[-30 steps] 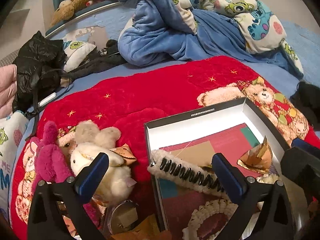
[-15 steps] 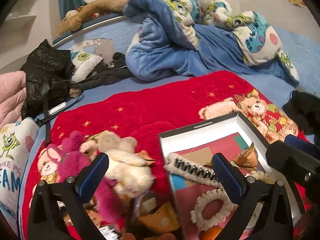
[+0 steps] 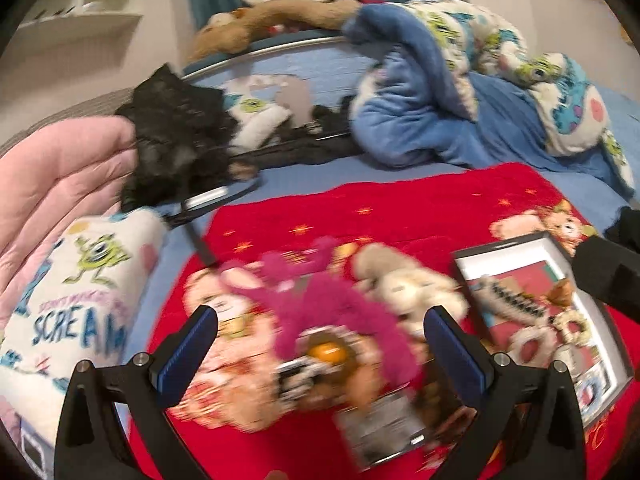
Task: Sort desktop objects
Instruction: 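Move both tools back from the box to the pile, then grasp the black lace scrunchie with the left tool while the right grasps an item beside it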
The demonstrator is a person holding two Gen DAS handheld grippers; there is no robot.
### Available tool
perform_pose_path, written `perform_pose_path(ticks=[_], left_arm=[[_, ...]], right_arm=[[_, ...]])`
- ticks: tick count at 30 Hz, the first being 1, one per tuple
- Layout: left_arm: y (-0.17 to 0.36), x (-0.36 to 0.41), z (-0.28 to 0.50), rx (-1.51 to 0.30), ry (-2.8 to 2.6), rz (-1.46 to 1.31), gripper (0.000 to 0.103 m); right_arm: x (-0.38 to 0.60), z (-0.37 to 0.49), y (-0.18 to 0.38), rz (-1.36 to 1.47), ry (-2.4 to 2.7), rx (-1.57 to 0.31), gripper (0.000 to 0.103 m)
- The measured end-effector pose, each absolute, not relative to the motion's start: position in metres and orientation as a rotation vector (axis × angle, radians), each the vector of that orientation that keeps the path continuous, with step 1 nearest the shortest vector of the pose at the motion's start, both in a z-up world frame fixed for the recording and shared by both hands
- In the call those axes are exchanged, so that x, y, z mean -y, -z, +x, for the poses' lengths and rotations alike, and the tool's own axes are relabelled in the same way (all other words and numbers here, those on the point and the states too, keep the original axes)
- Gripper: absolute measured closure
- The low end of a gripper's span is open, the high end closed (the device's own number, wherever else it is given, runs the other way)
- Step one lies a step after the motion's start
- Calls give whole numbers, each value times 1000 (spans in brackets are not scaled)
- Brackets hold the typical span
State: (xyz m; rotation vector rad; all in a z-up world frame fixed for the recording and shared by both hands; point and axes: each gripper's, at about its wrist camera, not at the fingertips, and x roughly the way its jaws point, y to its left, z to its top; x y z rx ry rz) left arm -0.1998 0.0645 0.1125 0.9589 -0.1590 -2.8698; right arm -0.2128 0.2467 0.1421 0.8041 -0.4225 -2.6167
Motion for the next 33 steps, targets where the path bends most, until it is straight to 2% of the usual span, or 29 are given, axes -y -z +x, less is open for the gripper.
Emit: perform_pose_path(ticks=[5,11,27,28,30,33], left_arm=[[-116,7,-174,65,2814,956,0],[-107,41,-166,68,2808,948,0],[-40,28,-228,177,2851,1089,0],[-36,27,-232,173,2855,1102,0],[-29,24,-238,177,2857,1119,0],[-17,19,-245,210,2844,1153,0]], right_arm=[[-191,-200,-147,810,2581,347,0],[-148,-200,-144,836,2546,318,0],[-127,-251,-90,985,2538,252,0],[-128,-255,-86,998,2540,242,1],[-128,-263,-77,1030,2537,222,14],[-133,-274,-64,1084,2523,228,25]])
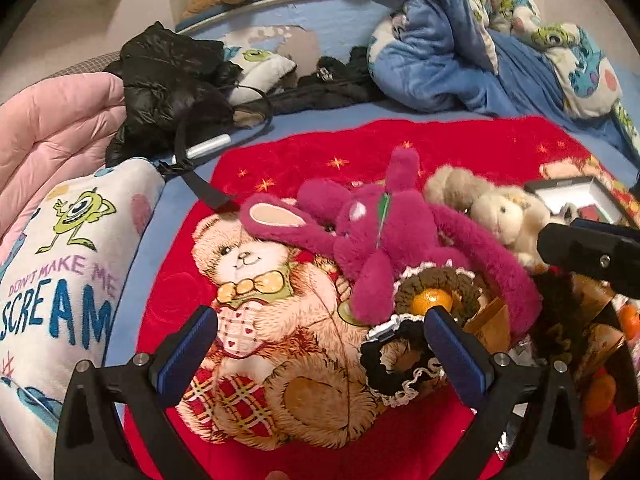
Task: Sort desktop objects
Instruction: 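Grasp the black lace scrunchie with the left tool while the right grasps an item beside it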
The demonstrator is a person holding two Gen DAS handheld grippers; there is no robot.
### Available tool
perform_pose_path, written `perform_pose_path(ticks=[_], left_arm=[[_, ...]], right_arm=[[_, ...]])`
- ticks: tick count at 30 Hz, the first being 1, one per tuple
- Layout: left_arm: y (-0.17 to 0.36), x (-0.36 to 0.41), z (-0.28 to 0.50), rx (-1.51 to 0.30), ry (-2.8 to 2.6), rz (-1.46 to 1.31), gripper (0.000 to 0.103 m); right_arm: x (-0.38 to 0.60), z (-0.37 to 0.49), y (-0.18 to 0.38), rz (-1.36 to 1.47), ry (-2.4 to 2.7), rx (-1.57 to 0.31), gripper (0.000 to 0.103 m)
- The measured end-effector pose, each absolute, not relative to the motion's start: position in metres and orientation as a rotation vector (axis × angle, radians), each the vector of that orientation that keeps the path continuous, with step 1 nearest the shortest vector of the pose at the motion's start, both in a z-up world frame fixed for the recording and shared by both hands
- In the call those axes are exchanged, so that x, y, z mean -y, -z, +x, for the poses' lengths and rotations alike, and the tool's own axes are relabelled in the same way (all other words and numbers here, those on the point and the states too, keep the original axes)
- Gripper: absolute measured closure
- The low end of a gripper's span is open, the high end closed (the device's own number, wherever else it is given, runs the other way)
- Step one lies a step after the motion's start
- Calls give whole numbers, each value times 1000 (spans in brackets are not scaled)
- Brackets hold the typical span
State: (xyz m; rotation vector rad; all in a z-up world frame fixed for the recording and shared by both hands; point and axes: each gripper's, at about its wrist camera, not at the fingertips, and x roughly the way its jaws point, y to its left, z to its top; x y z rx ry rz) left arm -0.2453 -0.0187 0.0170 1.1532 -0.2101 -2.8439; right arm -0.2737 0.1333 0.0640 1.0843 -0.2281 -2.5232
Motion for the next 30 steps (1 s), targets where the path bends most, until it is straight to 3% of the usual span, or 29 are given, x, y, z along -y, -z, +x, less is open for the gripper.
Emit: perform_pose_path(ticks=[6,13,18,30], left_arm=[[-4,15,-252,254,2810,1183,0],[7,13,-255,304,2780,1195,0],[11,17,-256,313,2785,1205,0],[12,-1,-245,454,2913,1228,0]], right_arm=[[-138,-280,-47,1168,2490,215,40],[-121,-277,-34,1241,2426,127,45],[-111,-277,-21,1297,2398,79,54],[-108,-280,-7,1347,2376,49,57]])
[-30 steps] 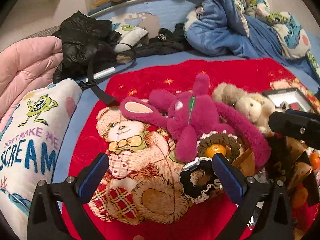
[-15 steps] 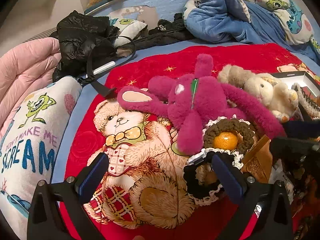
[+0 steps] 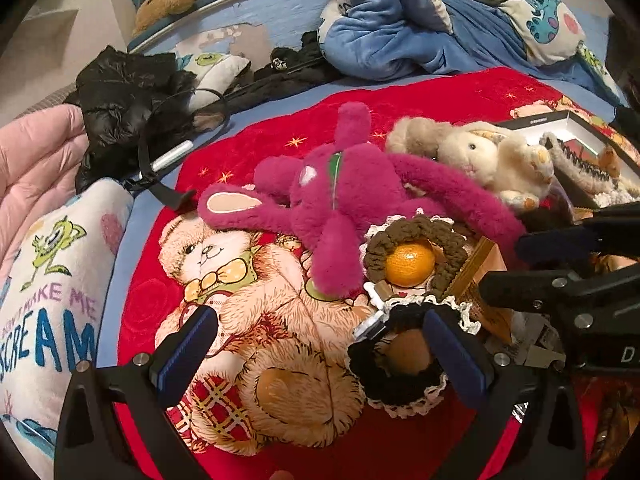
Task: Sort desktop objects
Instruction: 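Grasp the black lace scrunchie with the left tool while the right grasps an item beside it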
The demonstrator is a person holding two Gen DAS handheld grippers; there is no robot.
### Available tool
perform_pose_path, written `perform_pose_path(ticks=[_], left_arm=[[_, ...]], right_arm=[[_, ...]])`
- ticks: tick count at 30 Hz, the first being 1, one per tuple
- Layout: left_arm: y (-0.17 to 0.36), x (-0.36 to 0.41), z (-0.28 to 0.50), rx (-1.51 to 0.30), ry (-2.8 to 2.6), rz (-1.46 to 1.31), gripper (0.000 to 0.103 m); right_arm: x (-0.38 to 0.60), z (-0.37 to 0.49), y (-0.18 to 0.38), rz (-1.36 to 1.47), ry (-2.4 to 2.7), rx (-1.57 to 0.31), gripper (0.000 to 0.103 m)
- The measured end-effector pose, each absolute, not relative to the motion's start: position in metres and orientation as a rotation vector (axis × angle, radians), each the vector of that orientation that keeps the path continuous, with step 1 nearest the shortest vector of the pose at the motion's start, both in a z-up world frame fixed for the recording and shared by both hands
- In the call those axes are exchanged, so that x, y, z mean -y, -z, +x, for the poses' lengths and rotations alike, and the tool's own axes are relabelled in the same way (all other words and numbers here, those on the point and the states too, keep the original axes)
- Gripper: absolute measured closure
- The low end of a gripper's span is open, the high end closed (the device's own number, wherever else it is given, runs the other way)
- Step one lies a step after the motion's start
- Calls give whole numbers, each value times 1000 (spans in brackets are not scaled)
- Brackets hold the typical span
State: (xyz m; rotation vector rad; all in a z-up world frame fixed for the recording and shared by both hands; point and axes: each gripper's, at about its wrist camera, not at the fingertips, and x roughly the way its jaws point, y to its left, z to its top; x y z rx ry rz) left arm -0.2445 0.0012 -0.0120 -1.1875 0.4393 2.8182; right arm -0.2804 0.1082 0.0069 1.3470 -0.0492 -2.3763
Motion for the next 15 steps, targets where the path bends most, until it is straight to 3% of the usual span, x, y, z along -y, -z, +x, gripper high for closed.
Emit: perform_pose_path(ticks=[7,9,13,15], left_arm=[[16,-4,-240,-402,-2748,-1181,0],[19,-3,-240,-376,-2732,-1189,0],[24,9,-245,-203,-2700,-1246,0],[27,16,-246,-109,-2677,-1254,5]], right_arm=[[-109,-281,-6,1344,2366,56,64],[-110,-281,-5,1343,2356,76,71],[-104,-280,-3,1338,2336,63,84],[-98,-278,-2,1334,2334,17,87]])
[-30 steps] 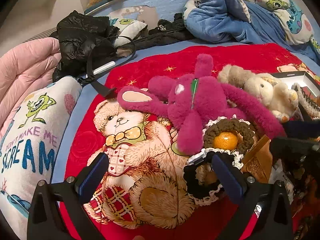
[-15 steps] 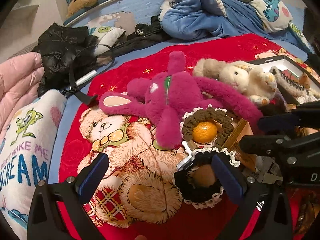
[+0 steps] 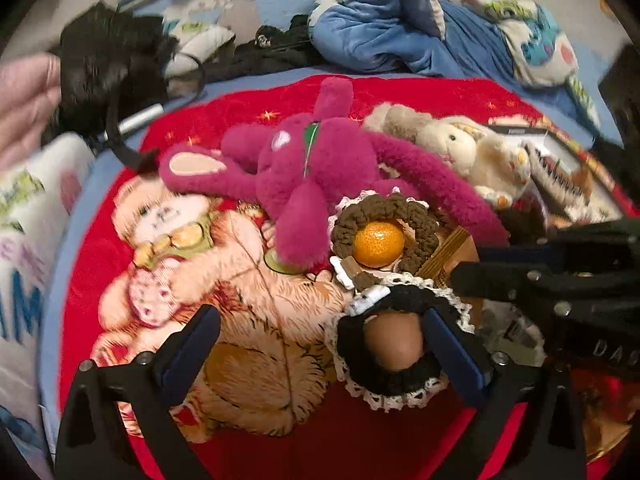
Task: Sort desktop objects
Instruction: 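Grasp the black lace scrunchie with the left tool while the right grasps an item beside it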
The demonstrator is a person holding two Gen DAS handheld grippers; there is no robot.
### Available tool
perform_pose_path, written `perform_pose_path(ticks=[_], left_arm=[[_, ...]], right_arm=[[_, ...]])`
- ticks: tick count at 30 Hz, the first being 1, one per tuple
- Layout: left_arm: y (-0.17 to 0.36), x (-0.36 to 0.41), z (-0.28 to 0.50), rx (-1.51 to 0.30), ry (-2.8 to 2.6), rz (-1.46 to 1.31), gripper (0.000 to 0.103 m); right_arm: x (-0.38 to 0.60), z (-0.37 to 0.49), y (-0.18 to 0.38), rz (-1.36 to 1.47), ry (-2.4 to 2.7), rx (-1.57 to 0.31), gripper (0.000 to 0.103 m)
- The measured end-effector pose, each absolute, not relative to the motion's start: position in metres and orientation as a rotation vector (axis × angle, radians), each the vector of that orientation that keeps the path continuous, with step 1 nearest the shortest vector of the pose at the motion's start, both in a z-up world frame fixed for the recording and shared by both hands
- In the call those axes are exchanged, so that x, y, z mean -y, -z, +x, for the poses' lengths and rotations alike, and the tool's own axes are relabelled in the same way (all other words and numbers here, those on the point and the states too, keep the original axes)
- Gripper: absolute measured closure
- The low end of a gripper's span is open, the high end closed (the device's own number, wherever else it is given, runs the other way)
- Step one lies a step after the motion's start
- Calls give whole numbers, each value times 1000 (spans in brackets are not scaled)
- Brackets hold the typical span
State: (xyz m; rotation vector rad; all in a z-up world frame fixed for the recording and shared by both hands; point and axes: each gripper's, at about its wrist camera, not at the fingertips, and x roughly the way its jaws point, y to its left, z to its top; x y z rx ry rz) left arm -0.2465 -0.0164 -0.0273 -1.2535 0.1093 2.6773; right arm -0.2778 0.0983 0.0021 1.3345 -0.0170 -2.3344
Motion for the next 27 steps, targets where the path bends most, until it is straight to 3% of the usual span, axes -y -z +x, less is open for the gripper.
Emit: perform_pose_path(ticks=[3,5,8,12,21,25,27], left_arm=[[27,22,-246,-2,-2627,-1249,28],[23,22,-245,45,-2610,-1234,64],[17,18,-241,31,-2619,-1213,93],[13,20,-240,59,-2630,-1206,102],[5,34,-239,107,-2652,-1198,102],[3,27,-235,43,-2627,-1197,102],[2,21,-233,16,-2619,-1186,96]], right_arm=[[-95,-277,-3,1322,2341,-5,87],[-97,-279,-2,1320,2344,17,88],[-99,-279,-2,1315,2342,33,88],[-101,-278,-5,1307,2345,51,89],[-102,-275,-16,1274,2358,70,94],[-105,-273,-20,1263,2368,75,95],[-106,-273,-20,1265,2364,81,95]])
